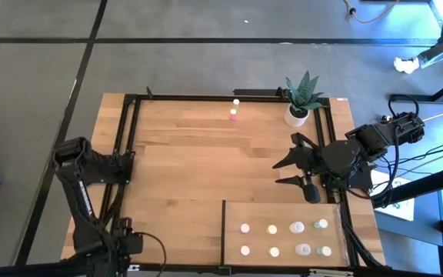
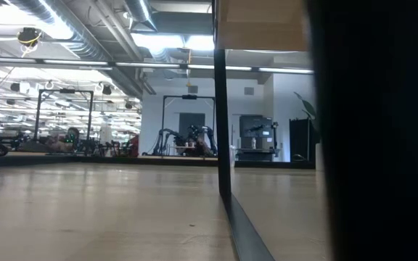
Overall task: Pick and place medicine bottles onto shelf by color
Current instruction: Put the blue pill bottle on the shelf aligned with the other blue pill bottle
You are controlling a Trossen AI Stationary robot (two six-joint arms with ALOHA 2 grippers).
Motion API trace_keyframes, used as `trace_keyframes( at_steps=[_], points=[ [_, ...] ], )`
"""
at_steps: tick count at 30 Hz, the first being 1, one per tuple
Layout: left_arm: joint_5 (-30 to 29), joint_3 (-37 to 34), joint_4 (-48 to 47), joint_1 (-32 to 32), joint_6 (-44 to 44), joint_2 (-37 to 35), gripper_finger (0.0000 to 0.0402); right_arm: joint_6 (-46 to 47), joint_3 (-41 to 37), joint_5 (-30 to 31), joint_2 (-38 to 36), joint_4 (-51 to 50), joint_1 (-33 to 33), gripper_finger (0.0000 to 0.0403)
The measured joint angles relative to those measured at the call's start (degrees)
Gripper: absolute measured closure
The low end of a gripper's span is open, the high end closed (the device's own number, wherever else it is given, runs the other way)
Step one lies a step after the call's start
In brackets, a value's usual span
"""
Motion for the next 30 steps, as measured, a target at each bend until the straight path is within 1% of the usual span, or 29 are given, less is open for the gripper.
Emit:
trace_keyframes(
  at_steps=[16,30],
  points=[
    [-0.05,-0.01,0.03,-0.51,0.39,5.86,0.0143,0.03,0.0,0.05,0.02,-0.02,0.0,0.0208],
    [-0.93,-0.01,0.03,-1.01,0.27,6.06,0.0143,0.04,-0.02,0.08,0.02,-0.02,0.0,0.0208]
  ],
)
